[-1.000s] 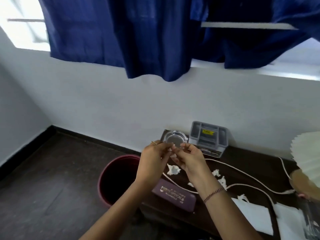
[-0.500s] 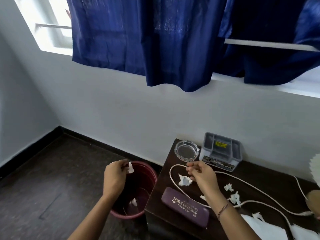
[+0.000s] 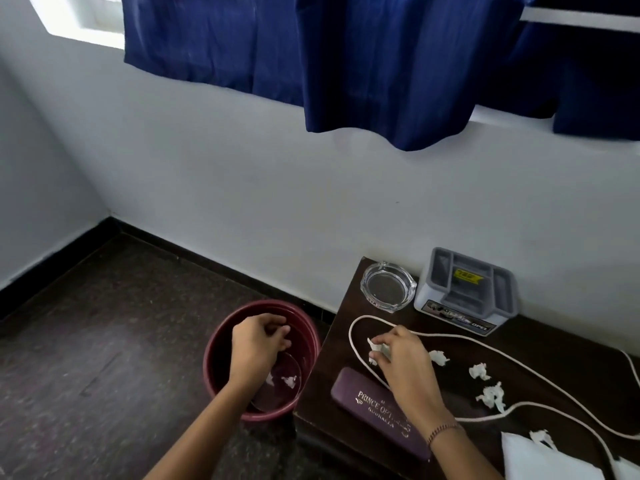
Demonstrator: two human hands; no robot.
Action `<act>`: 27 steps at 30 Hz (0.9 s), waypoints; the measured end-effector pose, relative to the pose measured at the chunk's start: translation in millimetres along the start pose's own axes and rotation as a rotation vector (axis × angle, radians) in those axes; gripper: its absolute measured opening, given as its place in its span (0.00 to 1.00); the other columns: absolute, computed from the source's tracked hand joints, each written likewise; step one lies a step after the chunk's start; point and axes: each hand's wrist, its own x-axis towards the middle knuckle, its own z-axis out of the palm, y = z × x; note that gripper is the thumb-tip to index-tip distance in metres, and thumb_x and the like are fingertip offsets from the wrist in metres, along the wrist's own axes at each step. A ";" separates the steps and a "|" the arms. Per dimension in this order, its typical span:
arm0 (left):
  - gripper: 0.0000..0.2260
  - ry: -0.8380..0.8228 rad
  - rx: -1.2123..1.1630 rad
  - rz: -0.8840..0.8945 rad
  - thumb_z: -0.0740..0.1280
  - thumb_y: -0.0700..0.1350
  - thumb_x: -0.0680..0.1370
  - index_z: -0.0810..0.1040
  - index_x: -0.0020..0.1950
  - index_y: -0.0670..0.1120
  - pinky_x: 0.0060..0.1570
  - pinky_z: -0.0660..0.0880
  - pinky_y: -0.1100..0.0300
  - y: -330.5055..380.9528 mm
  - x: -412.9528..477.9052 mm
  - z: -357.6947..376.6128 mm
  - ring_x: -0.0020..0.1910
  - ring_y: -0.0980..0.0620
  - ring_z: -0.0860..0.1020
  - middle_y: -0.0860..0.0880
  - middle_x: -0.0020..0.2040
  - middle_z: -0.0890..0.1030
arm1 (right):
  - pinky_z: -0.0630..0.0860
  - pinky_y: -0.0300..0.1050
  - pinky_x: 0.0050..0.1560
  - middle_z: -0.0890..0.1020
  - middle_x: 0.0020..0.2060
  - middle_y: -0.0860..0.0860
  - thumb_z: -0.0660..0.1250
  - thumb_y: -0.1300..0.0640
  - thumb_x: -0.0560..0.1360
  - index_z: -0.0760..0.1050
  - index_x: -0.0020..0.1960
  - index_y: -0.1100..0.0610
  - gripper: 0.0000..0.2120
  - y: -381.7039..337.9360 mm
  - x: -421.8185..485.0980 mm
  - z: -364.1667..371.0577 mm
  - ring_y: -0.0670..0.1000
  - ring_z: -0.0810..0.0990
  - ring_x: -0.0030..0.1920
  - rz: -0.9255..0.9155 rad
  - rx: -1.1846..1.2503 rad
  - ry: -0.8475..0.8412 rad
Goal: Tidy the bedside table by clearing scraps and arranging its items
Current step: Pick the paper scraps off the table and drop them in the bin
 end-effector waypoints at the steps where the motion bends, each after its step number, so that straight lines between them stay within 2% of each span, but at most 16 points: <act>1: 0.09 -0.003 -0.006 0.008 0.70 0.39 0.73 0.81 0.52 0.43 0.32 0.76 0.71 5.7 -0.6 3.4 0.32 0.59 0.82 0.52 0.36 0.83 | 0.74 0.36 0.53 0.77 0.52 0.47 0.67 0.57 0.75 0.79 0.56 0.55 0.11 1.7 0.4 2.1 0.45 0.75 0.54 0.008 -0.008 -0.014; 4: 0.07 -0.017 -0.035 0.033 0.70 0.40 0.73 0.81 0.51 0.44 0.31 0.74 0.74 21.4 -2.9 12.5 0.31 0.59 0.82 0.52 0.35 0.83 | 0.71 0.31 0.52 0.76 0.54 0.49 0.64 0.57 0.77 0.79 0.54 0.56 0.09 8.5 6.3 5.6 0.45 0.75 0.54 0.039 -0.015 -0.066; 7: 0.06 -0.042 -0.062 0.037 0.70 0.41 0.73 0.82 0.49 0.44 0.30 0.73 0.74 33.1 -7.6 19.0 0.31 0.59 0.82 0.51 0.34 0.83 | 0.71 0.35 0.57 0.75 0.58 0.52 0.61 0.62 0.78 0.77 0.58 0.58 0.11 9.9 14.3 3.6 0.48 0.75 0.57 0.034 -0.085 -0.192; 9: 0.05 -0.066 -0.130 0.021 0.69 0.40 0.74 0.82 0.48 0.42 0.30 0.75 0.73 39.6 -11.8 22.4 0.31 0.58 0.82 0.48 0.35 0.84 | 0.71 0.37 0.54 0.78 0.56 0.55 0.61 0.65 0.76 0.79 0.55 0.60 0.12 8.9 18.2 -0.6 0.52 0.77 0.55 0.060 -0.020 -0.191; 10: 0.04 -0.079 -0.169 0.010 0.69 0.39 0.74 0.82 0.47 0.42 0.30 0.76 0.72 43.3 -14.1 23.7 0.30 0.58 0.82 0.47 0.35 0.84 | 0.73 0.39 0.53 0.81 0.52 0.55 0.62 0.66 0.75 0.81 0.51 0.59 0.11 6.4 18.9 -3.2 0.52 0.79 0.51 0.073 0.036 -0.144; 12: 0.03 -0.114 -0.249 -0.030 0.69 0.38 0.74 0.82 0.46 0.41 0.30 0.77 0.70 51.2 -18.3 26.6 0.30 0.58 0.82 0.45 0.36 0.84 | 0.79 0.41 0.48 0.84 0.41 0.49 0.67 0.66 0.72 0.81 0.42 0.53 0.09 -5.8 18.8 -11.4 0.45 0.81 0.41 0.142 0.240 -0.012; 14: 0.03 -0.174 -0.345 -0.107 0.70 0.39 0.73 0.81 0.45 0.40 0.29 0.78 0.68 59.6 -21.1 28.8 0.29 0.55 0.83 0.43 0.37 0.84 | 0.77 0.35 0.41 0.82 0.34 0.44 0.73 0.63 0.67 0.77 0.36 0.48 0.10 -24.1 20.3 -16.0 0.38 0.80 0.36 0.196 0.497 0.078; 16: 0.03 -0.269 -0.481 -0.207 0.70 0.39 0.73 0.80 0.43 0.39 0.28 0.79 0.65 69.0 -23.8 28.2 0.28 0.52 0.83 0.40 0.38 0.82 | 0.76 0.33 0.39 0.82 0.32 0.45 0.77 0.60 0.64 0.76 0.35 0.49 0.11 -44.1 21.5 -18.9 0.40 0.81 0.36 0.252 0.759 0.042; 18: 0.04 -0.322 -0.631 -0.272 0.69 0.37 0.73 0.79 0.45 0.36 0.29 0.80 0.64 75.3 -25.4 24.3 0.28 0.51 0.82 0.37 0.39 0.81 | 0.78 0.37 0.39 0.83 0.35 0.50 0.77 0.61 0.64 0.76 0.36 0.50 0.11 -58.7 22.3 -17.7 0.47 0.82 0.38 0.267 0.900 -0.011; 21: 0.07 -0.286 -0.698 -0.298 0.69 0.33 0.72 0.78 0.50 0.32 0.32 0.81 0.64 73.7 -24.9 14.2 0.33 0.47 0.83 0.36 0.40 0.81 | 0.77 0.36 0.39 0.84 0.35 0.50 0.73 0.66 0.68 0.76 0.39 0.51 0.11 -71.4 20.0 -16.6 0.47 0.83 0.40 0.230 0.975 -0.071; 24: 0.08 -0.173 -0.642 -0.322 0.70 0.32 0.71 0.79 0.50 0.35 0.38 0.82 0.61 62.6 -20.7 1.6 0.40 0.45 0.82 0.36 0.43 0.82 | 0.76 0.33 0.40 0.85 0.38 0.49 0.68 0.69 0.72 0.76 0.44 0.50 0.14 -74.5 16.4 -14.5 0.43 0.83 0.42 0.207 0.995 -0.137; 27: 0.08 -0.029 -0.585 -0.357 0.72 0.32 0.69 0.81 0.47 0.37 0.44 0.82 0.55 44.1 -10.3 -13.6 0.45 0.41 0.83 0.35 0.45 0.82 | 0.74 0.29 0.36 0.84 0.37 0.47 0.66 0.69 0.73 0.77 0.44 0.50 0.14 -70.4 9.8 -15.0 0.38 0.82 0.37 0.231 1.015 -0.147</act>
